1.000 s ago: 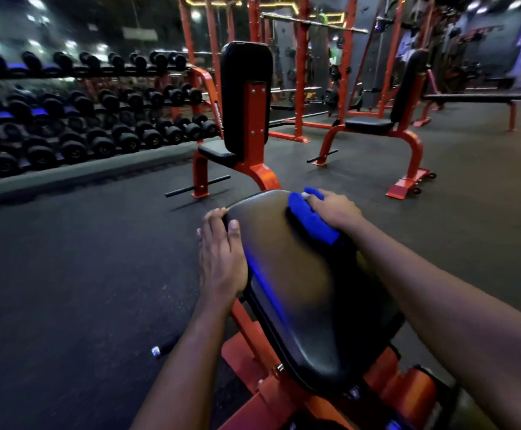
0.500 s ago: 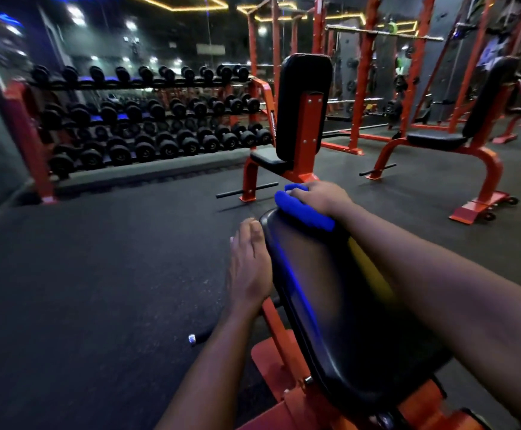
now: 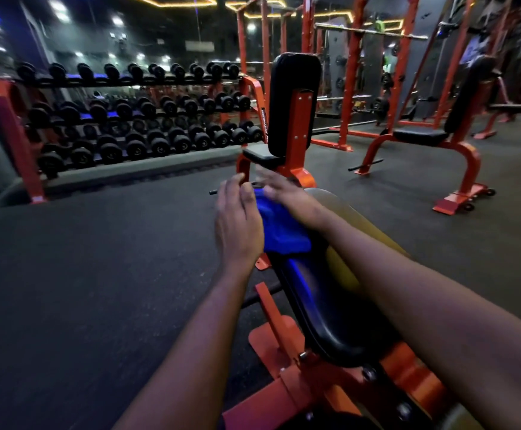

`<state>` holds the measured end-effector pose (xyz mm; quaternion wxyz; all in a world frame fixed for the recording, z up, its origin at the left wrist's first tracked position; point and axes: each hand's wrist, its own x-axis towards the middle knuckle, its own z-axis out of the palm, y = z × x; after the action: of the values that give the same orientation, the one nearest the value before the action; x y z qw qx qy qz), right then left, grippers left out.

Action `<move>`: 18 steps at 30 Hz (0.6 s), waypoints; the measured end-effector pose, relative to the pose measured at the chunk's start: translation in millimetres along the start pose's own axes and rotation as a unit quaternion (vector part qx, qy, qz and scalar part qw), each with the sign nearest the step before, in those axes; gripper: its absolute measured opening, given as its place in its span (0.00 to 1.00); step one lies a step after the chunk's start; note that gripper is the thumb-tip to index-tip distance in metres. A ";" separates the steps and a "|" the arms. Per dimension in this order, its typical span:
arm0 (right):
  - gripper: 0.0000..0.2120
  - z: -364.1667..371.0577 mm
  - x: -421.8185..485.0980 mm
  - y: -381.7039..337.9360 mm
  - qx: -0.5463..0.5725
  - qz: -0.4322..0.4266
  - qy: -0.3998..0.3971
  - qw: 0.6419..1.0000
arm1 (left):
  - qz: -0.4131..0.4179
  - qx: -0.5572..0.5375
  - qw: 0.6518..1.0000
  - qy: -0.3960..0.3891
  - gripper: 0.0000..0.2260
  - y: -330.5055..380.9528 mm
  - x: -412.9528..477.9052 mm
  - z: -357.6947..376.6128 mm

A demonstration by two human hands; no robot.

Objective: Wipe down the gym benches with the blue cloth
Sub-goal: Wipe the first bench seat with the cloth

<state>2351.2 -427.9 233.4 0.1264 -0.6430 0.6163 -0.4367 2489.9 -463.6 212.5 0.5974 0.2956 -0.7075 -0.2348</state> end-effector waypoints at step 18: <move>0.33 -86.4 -89.4 93.7 -0.134 0.459 0.133 0.868 | -0.282 -0.008 0.951 -0.129 0.36 21.5 -90.6 16.3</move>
<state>2237.8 -334.3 182.1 0.1418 -0.2342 0.9055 -0.3244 2481.0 -385.2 160.3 0.4129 0.4455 -0.6647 -0.4350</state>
